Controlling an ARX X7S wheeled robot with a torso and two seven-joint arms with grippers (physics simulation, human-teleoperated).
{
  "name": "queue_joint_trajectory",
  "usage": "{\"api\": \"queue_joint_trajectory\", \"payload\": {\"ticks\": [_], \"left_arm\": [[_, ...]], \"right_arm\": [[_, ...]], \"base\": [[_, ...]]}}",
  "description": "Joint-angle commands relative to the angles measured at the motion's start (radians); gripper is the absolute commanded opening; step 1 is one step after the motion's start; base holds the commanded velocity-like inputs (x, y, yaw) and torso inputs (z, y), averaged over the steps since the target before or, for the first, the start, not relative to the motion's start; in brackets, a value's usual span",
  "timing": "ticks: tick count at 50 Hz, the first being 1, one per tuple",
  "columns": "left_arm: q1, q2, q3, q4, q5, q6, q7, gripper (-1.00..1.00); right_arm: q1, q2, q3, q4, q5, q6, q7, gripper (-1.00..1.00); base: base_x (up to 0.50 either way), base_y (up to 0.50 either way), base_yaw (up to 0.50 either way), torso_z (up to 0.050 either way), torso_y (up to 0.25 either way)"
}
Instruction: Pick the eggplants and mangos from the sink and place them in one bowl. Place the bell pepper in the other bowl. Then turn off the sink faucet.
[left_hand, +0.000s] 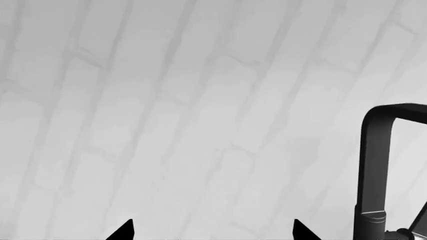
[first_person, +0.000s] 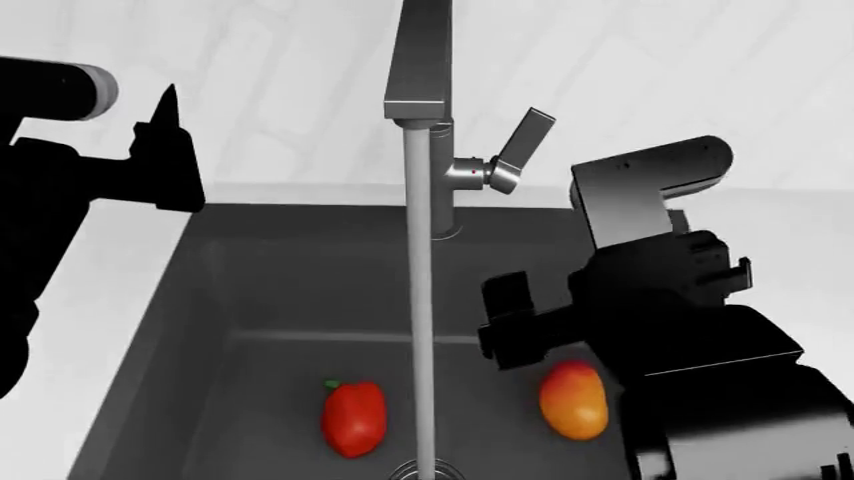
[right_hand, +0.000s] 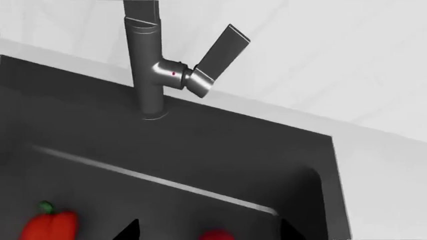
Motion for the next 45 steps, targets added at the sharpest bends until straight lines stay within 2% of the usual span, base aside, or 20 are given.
{"api": "queue_joint_trajectory", "payload": {"ticks": [1,7,11,22,30,32,33,34,45], "left_arm": [[0.006,0.007,-0.014,-0.009,-0.024,0.014,0.008,1.00],[0.012,0.009,-0.010,-0.016,-0.024,0.023,0.004,1.00],[0.010,0.005,-0.010,-0.029,-0.025,0.032,0.006,1.00],[0.008,-0.023,-0.031,-0.055,-0.037,0.048,0.023,1.00],[0.008,-0.033,-0.042,-0.061,-0.047,0.057,0.031,1.00],[0.014,-0.034,-0.048,-0.063,-0.049,0.074,0.034,1.00],[0.032,-0.033,-0.061,-0.051,-0.050,0.142,0.047,1.00],[0.027,-0.038,-0.059,-0.054,-0.054,0.108,0.044,1.00],[0.040,-0.035,-0.038,-0.043,-0.052,0.110,0.038,1.00]], "right_arm": [[0.055,-0.042,-0.059,0.277,0.000,-0.105,-0.053,1.00],[0.146,-0.069,-0.073,0.489,-0.008,-0.228,-0.081,1.00],[0.202,-0.097,-0.027,0.648,0.001,-0.321,-0.074,1.00],[0.249,-0.112,-0.007,0.888,-0.011,-0.454,-0.056,1.00],[0.255,-0.118,-0.016,0.922,-0.014,-0.468,-0.055,1.00],[0.260,-0.120,-0.025,0.930,-0.017,-0.470,-0.059,1.00],[0.263,-0.121,-0.031,0.935,-0.020,-0.470,-0.062,1.00],[0.265,-0.122,-0.035,0.937,-0.022,-0.471,-0.063,1.00],[0.289,-0.136,-0.057,1.008,-0.032,-0.512,-0.063,1.00]], "base": [[0.00,0.00,0.00,0.000,0.000],[0.00,0.00,0.00,0.000,0.000],[0.00,0.00,0.00,0.000,0.000],[0.00,0.00,0.00,0.000,0.000],[0.00,0.00,0.00,0.000,0.000],[0.00,0.00,0.00,0.000,0.000],[0.00,0.00,0.00,0.000,0.000],[0.00,0.00,0.00,0.000,0.000],[0.00,0.00,0.00,0.001,-0.044]]}}
